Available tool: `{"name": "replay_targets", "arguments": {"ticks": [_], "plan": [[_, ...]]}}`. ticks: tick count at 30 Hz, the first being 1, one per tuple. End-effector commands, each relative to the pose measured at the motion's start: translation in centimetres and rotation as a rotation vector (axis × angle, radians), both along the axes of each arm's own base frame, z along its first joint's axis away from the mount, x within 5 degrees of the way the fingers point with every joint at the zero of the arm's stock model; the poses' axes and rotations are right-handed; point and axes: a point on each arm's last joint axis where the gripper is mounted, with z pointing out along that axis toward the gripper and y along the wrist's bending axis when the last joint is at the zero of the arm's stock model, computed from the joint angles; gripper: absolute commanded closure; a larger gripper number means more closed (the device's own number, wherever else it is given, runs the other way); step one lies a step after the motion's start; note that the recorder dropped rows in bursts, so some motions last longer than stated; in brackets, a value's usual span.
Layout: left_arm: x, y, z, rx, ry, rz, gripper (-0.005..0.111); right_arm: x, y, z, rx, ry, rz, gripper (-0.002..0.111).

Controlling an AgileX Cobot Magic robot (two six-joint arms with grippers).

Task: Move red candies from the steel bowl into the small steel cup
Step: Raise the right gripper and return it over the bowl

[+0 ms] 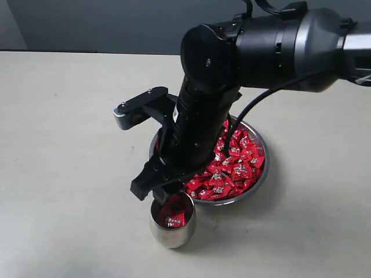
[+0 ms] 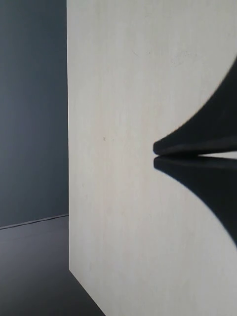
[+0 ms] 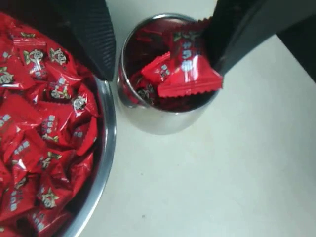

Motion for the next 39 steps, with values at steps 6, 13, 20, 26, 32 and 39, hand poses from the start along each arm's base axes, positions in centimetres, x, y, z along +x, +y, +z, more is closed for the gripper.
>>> {"name": "replay_targets", "arguments": {"ticks": [6,13,20,26,32,39], "plan": [[0.0,0.0,-0.1,-0.001,-0.003,0.001,0.106,0.4,0.2,0.1,0.023,-0.042,-0.011,0.055],[0.0,0.0,-0.1,-0.001,-0.003,0.001,0.106,0.2,0.0,0.0,0.000,-0.021,-0.005,0.055],[0.0,0.0,-0.1,-0.001,-0.003,0.001,0.106,0.8,-0.6,0.0,-0.058,-0.102,0.014,0.055],[0.0,0.0,-0.1,-0.001,-0.003,0.001,0.106,2.4,-1.7,1.2,-0.136,-0.313,-0.009,0.055],[0.0,0.0,-0.1,-0.001,-0.003,0.001,0.106,6.0,-4.2,1.7,-0.259,-0.524,-0.176,0.055],[0.0,0.0,-0.1,-0.001,-0.003,0.001,0.106,9.8,-7.6,-0.4,-0.273,-0.377,-0.379,0.055]]}}
